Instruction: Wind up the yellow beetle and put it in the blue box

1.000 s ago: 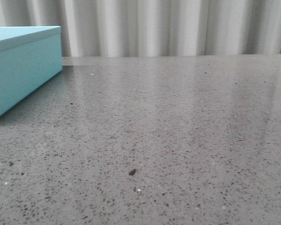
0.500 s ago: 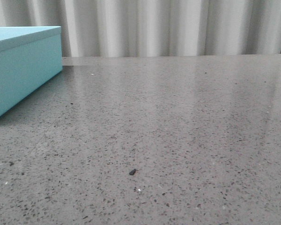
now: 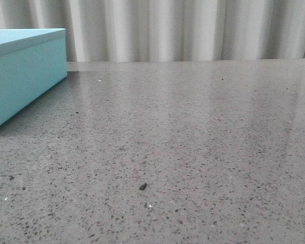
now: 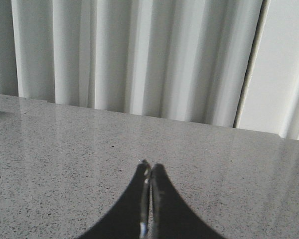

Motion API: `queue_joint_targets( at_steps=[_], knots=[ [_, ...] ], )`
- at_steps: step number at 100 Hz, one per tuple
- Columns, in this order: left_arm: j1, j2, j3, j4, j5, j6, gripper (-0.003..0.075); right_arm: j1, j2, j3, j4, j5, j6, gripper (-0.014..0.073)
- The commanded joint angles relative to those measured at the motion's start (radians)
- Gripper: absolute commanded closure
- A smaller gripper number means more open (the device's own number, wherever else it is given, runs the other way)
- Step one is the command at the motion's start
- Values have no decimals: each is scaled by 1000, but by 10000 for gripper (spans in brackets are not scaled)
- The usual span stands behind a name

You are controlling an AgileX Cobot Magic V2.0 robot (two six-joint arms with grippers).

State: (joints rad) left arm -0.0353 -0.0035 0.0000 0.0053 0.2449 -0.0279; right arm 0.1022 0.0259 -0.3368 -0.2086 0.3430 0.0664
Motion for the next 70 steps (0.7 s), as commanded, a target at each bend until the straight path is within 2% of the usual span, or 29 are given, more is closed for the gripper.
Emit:
queue_joint_targets(
  at_steps=[1, 70],
  knots=[
    [1, -32, 26, 2, 22, -15, 741, -1, 13, -20, -16, -78, 4, 655],
    [1, -32, 26, 6, 32, -15, 741, -1, 13, -20, -16, -76, 4, 655]
  ],
)
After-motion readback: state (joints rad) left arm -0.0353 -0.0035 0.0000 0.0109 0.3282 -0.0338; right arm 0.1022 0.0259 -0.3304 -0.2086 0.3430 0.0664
